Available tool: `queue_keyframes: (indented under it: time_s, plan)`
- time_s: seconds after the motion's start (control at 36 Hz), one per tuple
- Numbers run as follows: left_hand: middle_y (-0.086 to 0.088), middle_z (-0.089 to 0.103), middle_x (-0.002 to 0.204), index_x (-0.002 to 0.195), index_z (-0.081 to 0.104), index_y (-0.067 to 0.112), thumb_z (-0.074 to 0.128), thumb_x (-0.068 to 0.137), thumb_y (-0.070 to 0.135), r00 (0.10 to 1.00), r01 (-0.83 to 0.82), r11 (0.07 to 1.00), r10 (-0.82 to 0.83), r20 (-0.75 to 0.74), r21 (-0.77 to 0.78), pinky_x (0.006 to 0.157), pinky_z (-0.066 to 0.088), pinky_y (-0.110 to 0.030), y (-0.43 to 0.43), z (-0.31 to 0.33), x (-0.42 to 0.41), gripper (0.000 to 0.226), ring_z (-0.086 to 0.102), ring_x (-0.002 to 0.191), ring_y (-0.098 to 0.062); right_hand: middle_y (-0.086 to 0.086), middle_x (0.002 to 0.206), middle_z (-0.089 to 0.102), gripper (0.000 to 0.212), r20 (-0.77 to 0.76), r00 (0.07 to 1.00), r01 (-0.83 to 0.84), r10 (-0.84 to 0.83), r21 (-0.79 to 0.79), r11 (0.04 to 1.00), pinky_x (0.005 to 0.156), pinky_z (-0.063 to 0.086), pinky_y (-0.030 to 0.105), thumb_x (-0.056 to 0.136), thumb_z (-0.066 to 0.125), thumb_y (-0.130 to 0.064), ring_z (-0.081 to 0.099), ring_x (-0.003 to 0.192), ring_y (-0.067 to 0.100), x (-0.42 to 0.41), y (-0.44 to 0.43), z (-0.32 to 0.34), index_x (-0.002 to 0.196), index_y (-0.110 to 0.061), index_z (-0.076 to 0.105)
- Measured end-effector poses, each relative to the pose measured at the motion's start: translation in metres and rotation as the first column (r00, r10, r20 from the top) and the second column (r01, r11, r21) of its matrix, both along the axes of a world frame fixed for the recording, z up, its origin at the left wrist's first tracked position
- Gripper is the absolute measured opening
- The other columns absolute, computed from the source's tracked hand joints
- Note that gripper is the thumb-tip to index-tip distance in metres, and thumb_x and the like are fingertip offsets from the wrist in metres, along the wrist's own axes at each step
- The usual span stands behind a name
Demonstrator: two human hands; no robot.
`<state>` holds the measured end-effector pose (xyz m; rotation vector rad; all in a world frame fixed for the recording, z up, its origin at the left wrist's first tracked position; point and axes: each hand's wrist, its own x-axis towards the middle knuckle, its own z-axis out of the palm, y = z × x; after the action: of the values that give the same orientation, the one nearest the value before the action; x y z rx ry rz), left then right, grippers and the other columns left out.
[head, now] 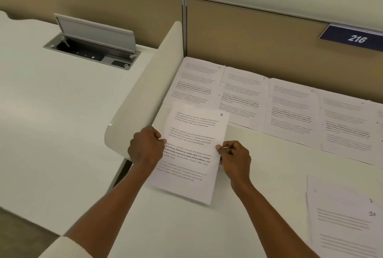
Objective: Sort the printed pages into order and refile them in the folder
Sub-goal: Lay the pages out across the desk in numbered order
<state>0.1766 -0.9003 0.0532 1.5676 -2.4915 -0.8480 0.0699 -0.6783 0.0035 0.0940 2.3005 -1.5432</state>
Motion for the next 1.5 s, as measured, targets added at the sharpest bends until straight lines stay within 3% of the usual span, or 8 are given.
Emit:
queue_keyframes:
  time_s: [0.17, 0.42, 0.58, 0.83, 1.06, 1.22, 1.36, 1.5]
  plan:
    - [-0.005, 0.071, 0.101, 0.106, 0.065, 0.021, 0.074, 0.095, 0.025, 0.983, 0.097, 0.988, -0.076, 0.169, -0.118, 0.072, 0.043, -0.034, -0.018, -0.010, -0.002, 0.014, 0.069, 0.095, -0.031, -0.008, 0.072, 0.074, 0.017, 0.032, 0.999, -0.028, 0.025, 0.082, 0.996, 0.076, 0.063, 0.050, 0.084, 0.085, -0.029, 0.074, 0.074, 0.019, 0.003, -0.032, -0.018, 0.081, -0.027, 0.068]
    - [-0.004, 0.070, 0.098, 0.099, 0.054, 0.019, 0.068, 0.096, 0.015, 0.937, 0.229, 0.943, -0.145, 0.319, -0.241, 0.066, 0.038, -0.033, -0.027, -0.019, -0.003, 0.014, 0.071, 0.092, -0.028, -0.013, 0.070, 0.073, 0.021, -0.009, 0.998, -0.053, 0.056, 0.228, 0.972, 0.071, 0.064, 0.046, 0.079, 0.086, -0.038, 0.074, 0.068, 0.016, 0.008, -0.056, -0.033, 0.080, -0.031, 0.066]
    - [-0.001, 0.066, 0.104, 0.108, 0.061, 0.017, 0.070, 0.095, 0.018, 0.898, 0.305, 0.914, -0.183, 0.401, -0.267, 0.064, 0.038, -0.033, -0.030, -0.024, -0.004, 0.017, 0.071, 0.092, -0.025, -0.014, 0.084, 0.071, 0.024, -0.067, 0.994, -0.060, 0.090, 0.366, 0.929, 0.080, 0.056, 0.037, 0.084, 0.084, -0.034, 0.070, 0.087, 0.016, 0.011, -0.060, -0.029, 0.095, -0.028, 0.063]
    - [-0.001, 0.068, 0.104, 0.108, 0.061, 0.017, 0.063, 0.095, 0.010, 0.865, 0.356, 0.897, -0.210, 0.455, -0.263, 0.066, 0.039, -0.031, -0.027, -0.025, -0.005, 0.014, 0.071, 0.093, -0.022, -0.011, 0.085, 0.067, 0.033, -0.120, 0.981, -0.079, 0.149, 0.454, 0.888, 0.083, 0.054, 0.039, 0.086, 0.081, -0.038, 0.067, 0.092, 0.019, 0.013, -0.059, -0.037, 0.106, -0.028, 0.057]
    - [-0.001, 0.066, 0.108, 0.110, 0.062, 0.018, 0.058, 0.097, 0.010, 0.855, 0.362, 0.899, -0.215, 0.472, -0.245, 0.069, 0.041, -0.031, -0.028, -0.022, -0.005, 0.016, 0.070, 0.098, -0.024, -0.009, 0.100, 0.070, 0.034, -0.122, 0.974, -0.108, 0.189, 0.480, 0.871, 0.081, 0.052, 0.037, 0.088, 0.078, -0.045, 0.066, 0.096, 0.019, 0.012, -0.059, -0.038, 0.108, -0.029, 0.056]
    - [-0.001, 0.067, 0.104, 0.108, 0.059, 0.017, 0.068, 0.095, 0.020, 0.861, 0.349, 0.902, -0.203, 0.466, -0.253, 0.066, 0.041, -0.032, -0.025, -0.014, -0.006, 0.016, 0.069, 0.093, -0.024, -0.012, 0.076, 0.064, 0.028, -0.118, 0.975, -0.135, 0.187, 0.353, 0.926, 0.081, 0.055, 0.039, 0.092, 0.077, -0.040, 0.065, 0.089, 0.015, 0.014, -0.046, -0.032, 0.107, -0.026, 0.059]
    - [-0.006, 0.066, 0.115, 0.123, 0.056, 0.012, 0.063, 0.102, 0.039, 0.873, 0.355, 0.894, -0.213, 0.438, -0.274, 0.066, 0.041, -0.035, -0.001, 0.003, -0.012, 0.035, 0.065, 0.104, -0.026, -0.012, 0.078, 0.067, 0.023, -0.121, 0.979, -0.125, 0.161, 0.264, 0.957, 0.078, 0.057, 0.039, 0.092, 0.076, -0.033, 0.066, 0.077, 0.004, 0.031, -0.005, -0.022, 0.108, -0.029, 0.060]
    - [-0.001, 0.066, 0.108, 0.118, 0.056, 0.015, 0.054, 0.105, 0.050, 0.835, 0.492, 0.840, -0.381, 0.397, -0.229, 0.065, 0.041, -0.035, 0.056, 0.014, -0.018, 0.037, 0.066, 0.098, -0.022, -0.012, 0.077, 0.068, 0.021, -0.127, 0.988, -0.056, 0.086, 0.222, 0.973, 0.074, 0.056, 0.036, 0.093, 0.076, -0.032, 0.069, 0.072, 0.008, 0.062, 0.062, -0.011, 0.106, -0.034, 0.060]
